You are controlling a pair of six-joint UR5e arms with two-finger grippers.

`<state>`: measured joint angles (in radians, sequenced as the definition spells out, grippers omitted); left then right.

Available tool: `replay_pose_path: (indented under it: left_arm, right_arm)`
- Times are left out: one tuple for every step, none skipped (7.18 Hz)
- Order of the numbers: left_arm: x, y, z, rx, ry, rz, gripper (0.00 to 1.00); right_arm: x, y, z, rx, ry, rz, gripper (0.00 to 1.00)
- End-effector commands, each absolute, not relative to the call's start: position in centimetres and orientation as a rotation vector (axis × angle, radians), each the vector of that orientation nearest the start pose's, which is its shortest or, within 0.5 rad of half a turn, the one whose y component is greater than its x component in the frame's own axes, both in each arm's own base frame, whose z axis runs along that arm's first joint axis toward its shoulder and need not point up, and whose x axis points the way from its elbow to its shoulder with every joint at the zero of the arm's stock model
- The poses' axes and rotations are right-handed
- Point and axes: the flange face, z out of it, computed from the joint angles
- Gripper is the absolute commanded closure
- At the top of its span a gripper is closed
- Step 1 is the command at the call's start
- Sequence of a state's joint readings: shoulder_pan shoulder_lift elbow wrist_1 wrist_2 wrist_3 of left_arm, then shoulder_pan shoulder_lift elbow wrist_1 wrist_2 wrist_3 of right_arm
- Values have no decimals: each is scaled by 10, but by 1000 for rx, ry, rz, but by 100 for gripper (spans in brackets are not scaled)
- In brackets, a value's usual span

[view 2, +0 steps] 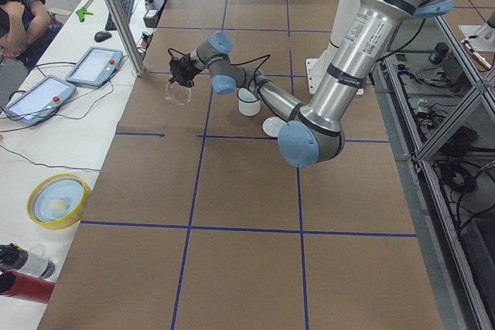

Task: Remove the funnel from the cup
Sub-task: 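Lift the funnel out of the mug with the left gripper, moving away, then set the funnel down on the table farther from the robot, release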

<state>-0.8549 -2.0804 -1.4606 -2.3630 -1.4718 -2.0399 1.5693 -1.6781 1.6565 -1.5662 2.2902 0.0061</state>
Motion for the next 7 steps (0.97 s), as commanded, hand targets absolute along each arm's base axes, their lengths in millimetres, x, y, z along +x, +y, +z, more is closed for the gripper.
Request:
replay_pose_path:
  left_arm:
    - [383, -637, 377, 384, 1228, -1259, 100]
    - [393, -635, 382, 393, 1220, -1288, 100]
    - [406, -636, 392, 381, 1198, -1291, 100]
    - [414, -633, 404, 400, 1211, -1313, 100]
    - [413, -633, 403, 401, 1222, -1309, 87]
    - [412, -634, 403, 413, 1214, -1286, 1]
    - [411, -634, 402, 426, 1207, -1272, 0]
  right_arm:
    - [67, -445, 670, -19, -719, 10, 0]
    - [67, -445, 670, -19, -719, 10, 0]
    - [67, -445, 670, -19, -719, 10, 0]
    - [67, -445, 670, -19, -719, 10, 0]
    - [67, -445, 670, -19, -719, 10, 0]
    - [67, -445, 670, -19, -719, 10, 0]
    - [67, -445, 670, -19, -719, 10, 0]
